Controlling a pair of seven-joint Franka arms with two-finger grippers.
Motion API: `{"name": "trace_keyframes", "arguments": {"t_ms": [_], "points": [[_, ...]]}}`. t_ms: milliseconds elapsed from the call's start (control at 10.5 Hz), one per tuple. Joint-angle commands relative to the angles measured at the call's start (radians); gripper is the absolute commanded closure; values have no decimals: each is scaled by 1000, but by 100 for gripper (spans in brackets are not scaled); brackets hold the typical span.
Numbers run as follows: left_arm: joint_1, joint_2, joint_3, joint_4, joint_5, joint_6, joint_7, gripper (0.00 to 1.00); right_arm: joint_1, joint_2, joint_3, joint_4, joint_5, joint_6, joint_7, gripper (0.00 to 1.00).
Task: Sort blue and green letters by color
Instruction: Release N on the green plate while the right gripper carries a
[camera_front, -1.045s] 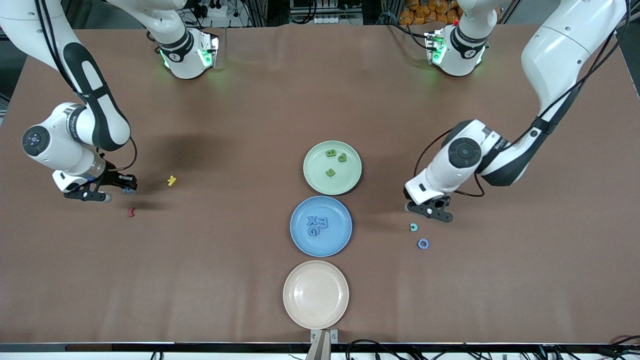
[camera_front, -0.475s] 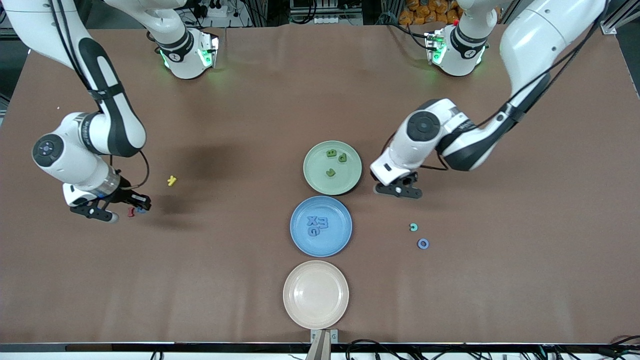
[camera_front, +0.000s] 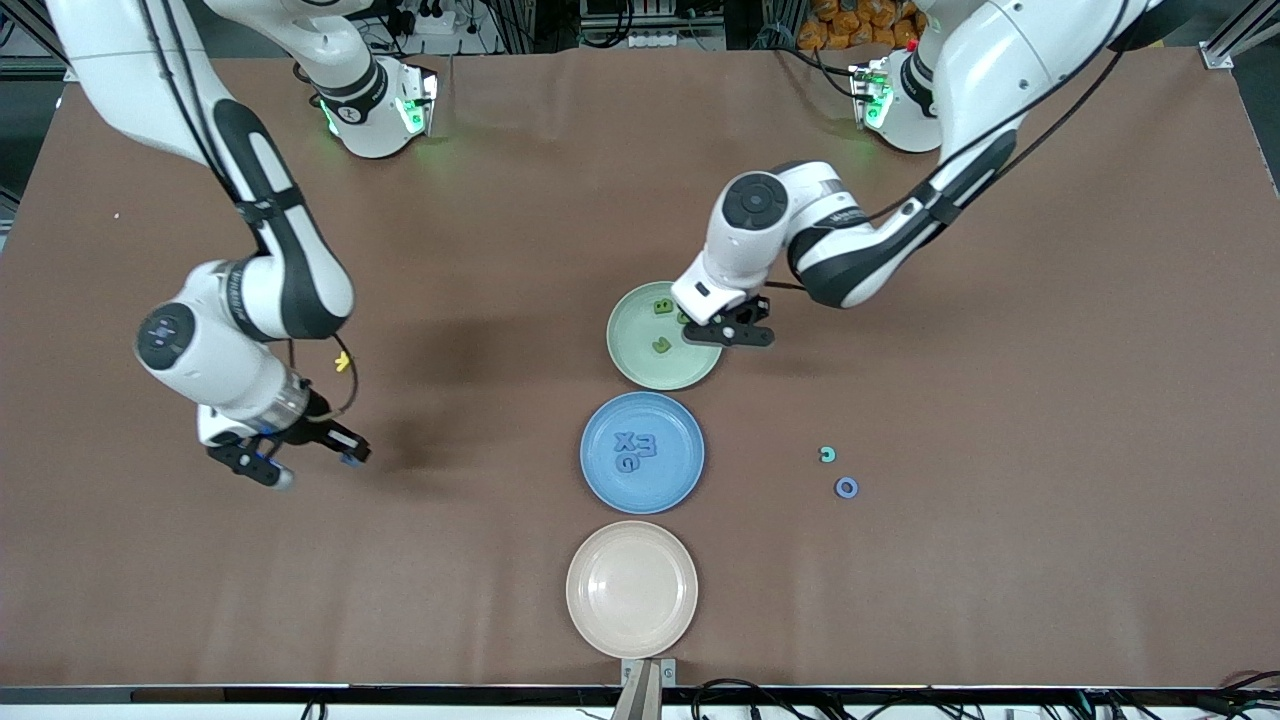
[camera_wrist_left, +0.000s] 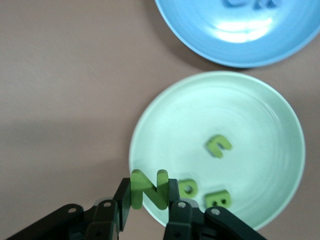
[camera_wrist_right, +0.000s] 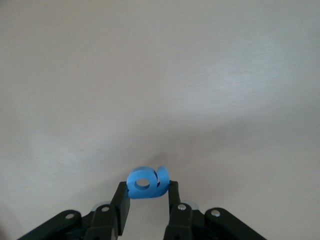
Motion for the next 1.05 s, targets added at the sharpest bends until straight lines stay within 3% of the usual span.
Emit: {"name": "trace_keyframes", "arguments": {"t_ms": [0, 95, 190, 570, 950], "points": [[-47, 5, 23, 11, -13, -13, -47, 77, 105, 153, 15, 213, 18, -8, 175, 83], [-55, 3, 25, 12, -9, -13, -47, 34, 148, 190, 14, 267, 18, -7, 229, 83], [-55, 3, 31, 13, 0, -12, -47, 1, 188, 218, 14, 290, 15, -7, 267, 83], [-43, -3, 54, 54, 0, -13, -36, 0, 315, 307, 14, 385, 8, -5, 347, 84], [-35, -17, 204, 162, 0, -13, -10, 0, 393, 364, 16, 476, 12, 3, 362, 83]]}}
